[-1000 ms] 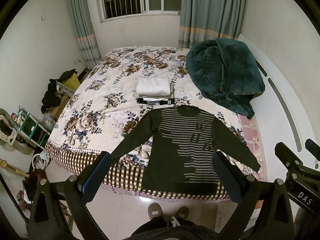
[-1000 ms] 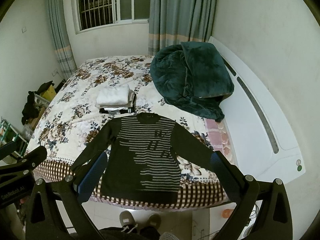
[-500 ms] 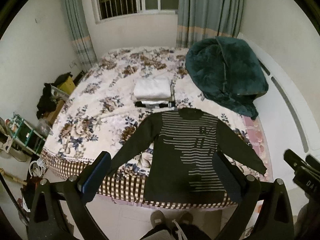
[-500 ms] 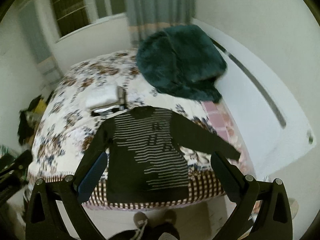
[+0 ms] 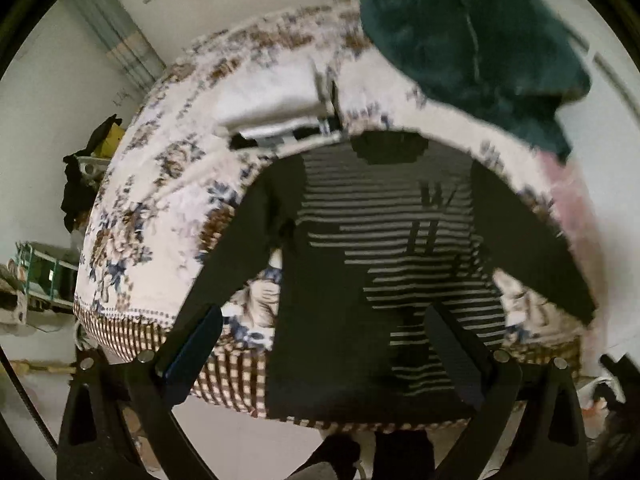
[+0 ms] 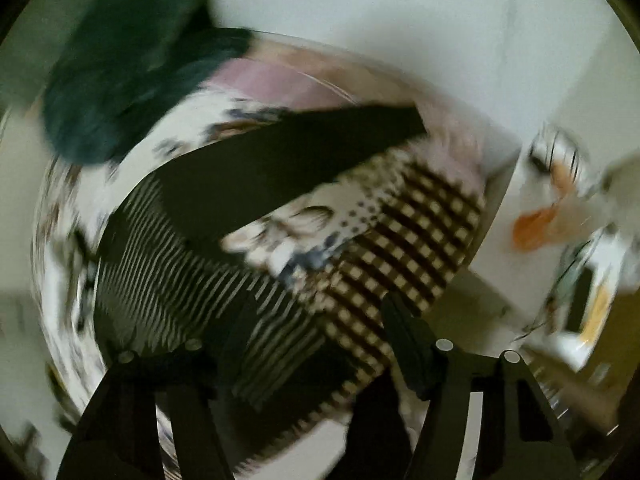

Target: Fold small clothes

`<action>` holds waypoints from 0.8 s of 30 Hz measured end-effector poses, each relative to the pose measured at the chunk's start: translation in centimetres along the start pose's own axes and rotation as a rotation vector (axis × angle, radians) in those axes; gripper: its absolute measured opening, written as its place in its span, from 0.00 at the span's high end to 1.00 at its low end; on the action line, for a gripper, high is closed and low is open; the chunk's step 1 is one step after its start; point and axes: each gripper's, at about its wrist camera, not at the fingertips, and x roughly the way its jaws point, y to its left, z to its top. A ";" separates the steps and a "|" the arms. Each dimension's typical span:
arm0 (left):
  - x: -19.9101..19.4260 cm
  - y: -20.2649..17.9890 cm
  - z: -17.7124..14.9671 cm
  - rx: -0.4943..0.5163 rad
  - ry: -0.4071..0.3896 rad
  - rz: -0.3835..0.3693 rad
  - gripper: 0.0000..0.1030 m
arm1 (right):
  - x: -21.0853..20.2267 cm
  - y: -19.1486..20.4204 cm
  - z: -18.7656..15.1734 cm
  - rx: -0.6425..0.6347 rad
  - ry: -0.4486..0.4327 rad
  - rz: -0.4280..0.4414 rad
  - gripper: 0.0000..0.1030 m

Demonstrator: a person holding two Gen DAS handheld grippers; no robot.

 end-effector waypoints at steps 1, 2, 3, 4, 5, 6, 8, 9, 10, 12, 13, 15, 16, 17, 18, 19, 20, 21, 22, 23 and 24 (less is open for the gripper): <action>1.1 -0.5 -0.2 0.012 0.019 0.009 0.00 | 2.0 -1.3 1.3 0.056 -0.004 0.013 0.35; 3.6 -2.0 0.2 0.030 0.051 0.018 0.00 | 3.9 -2.6 2.5 0.114 -0.010 0.024 0.35; 5.0 -2.5 0.2 0.042 0.070 0.023 0.00 | 6.3 -4.3 4.1 0.194 -0.023 0.038 0.35; 6.9 -3.3 0.2 0.058 0.089 0.034 0.00 | 8.3 -5.7 5.4 0.255 -0.034 0.046 0.35; 9.5 -4.7 0.4 0.075 0.106 0.050 0.00 | 10.0 -6.5 6.5 0.309 -0.040 0.048 0.35; 10.8 -5.2 0.4 0.082 0.120 0.058 0.00 | 11.8 -8.1 7.9 0.374 -0.056 0.048 0.35; 14.3 -6.3 0.6 0.080 0.155 0.072 0.00 | 15.1 -10.7 10.4 0.488 -0.087 0.048 0.35; 16.3 -6.8 0.7 0.072 0.177 0.082 0.00 | 16.7 -11.8 11.6 0.536 -0.107 0.037 0.35; 17.8 -7.1 0.7 0.061 0.198 0.085 0.00 | 17.5 -12.5 12.4 0.563 -0.124 0.032 0.35; 20.8 -7.6 0.8 0.031 0.228 0.087 0.00 | 20.0 -13.7 14.5 0.590 -0.149 0.015 0.35; 22.0 -8.0 0.9 0.023 0.235 0.086 0.00 | 21.0 -13.9 15.3 0.586 -0.148 0.002 0.35; 24.4 -8.6 1.2 0.015 0.245 0.086 0.00 | 23.4 -13.8 16.8 0.556 -0.136 -0.034 0.35; 25.5 -8.7 1.0 0.016 0.252 0.089 0.00 | 24.2 -13.7 17.2 0.544 -0.140 -0.039 0.35; 26.4 -8.9 1.2 0.018 0.257 0.092 0.00 | 24.7 -13.3 17.6 0.525 -0.154 -0.059 0.35; 27.2 -8.8 1.1 0.019 0.261 0.089 0.00 | 25.0 -12.7 18.0 0.497 -0.205 -0.080 0.36; 27.9 -8.7 1.1 0.018 0.263 0.085 0.00 | 25.2 -12.3 18.2 0.483 -0.229 -0.077 0.52; 28.4 -8.6 1.1 0.019 0.264 0.085 0.00 | 25.6 -11.9 18.5 0.469 -0.235 -0.086 0.81; 28.9 -8.3 1.1 0.019 0.264 0.085 0.00 | 26.1 -11.3 18.7 0.453 -0.235 -0.117 0.87; 29.2 -8.0 1.2 0.015 0.261 0.082 0.00 | 26.2 -10.8 18.8 0.440 -0.249 -0.136 0.90; 29.4 -7.6 1.2 0.009 0.256 0.080 0.00 | 26.1 -9.9 18.9 0.417 -0.266 -0.164 0.91; 29.5 -7.2 1.3 0.003 0.251 0.078 0.00 | 25.9 -9.2 18.9 0.398 -0.278 -0.177 0.91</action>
